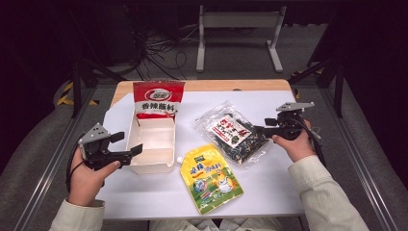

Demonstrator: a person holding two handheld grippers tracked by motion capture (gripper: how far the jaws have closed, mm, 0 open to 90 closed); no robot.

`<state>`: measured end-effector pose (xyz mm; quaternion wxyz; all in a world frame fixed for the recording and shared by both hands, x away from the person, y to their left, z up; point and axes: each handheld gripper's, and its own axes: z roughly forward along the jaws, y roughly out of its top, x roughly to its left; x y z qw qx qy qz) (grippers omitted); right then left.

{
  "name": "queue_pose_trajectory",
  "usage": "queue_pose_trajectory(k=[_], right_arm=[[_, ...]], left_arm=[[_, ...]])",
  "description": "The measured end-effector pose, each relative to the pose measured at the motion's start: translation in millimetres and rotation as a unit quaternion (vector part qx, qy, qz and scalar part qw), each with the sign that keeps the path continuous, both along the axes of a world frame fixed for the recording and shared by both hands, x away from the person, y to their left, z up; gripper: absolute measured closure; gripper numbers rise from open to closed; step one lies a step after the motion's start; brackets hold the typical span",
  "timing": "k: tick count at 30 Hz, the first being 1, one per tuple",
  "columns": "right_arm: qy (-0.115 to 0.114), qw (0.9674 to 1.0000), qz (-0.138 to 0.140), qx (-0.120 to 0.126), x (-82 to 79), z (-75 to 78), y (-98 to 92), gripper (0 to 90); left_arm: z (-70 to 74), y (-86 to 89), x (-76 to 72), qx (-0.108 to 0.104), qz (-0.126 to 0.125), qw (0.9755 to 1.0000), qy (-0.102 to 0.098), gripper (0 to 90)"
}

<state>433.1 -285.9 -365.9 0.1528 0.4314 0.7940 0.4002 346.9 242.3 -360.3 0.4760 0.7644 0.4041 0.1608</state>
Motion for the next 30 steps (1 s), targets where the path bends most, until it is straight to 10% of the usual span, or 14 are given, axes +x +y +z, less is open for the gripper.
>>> queue_pose_trajectory(k=[30], right_arm=[[0.078, 0.9960, -0.038, -0.019, 50.2, -46.5, 6.0, 33.0]], left_arm=[[0.3, 9.5, -19.7, 0.008, 0.018, 0.9998, -0.009, 16.0]])
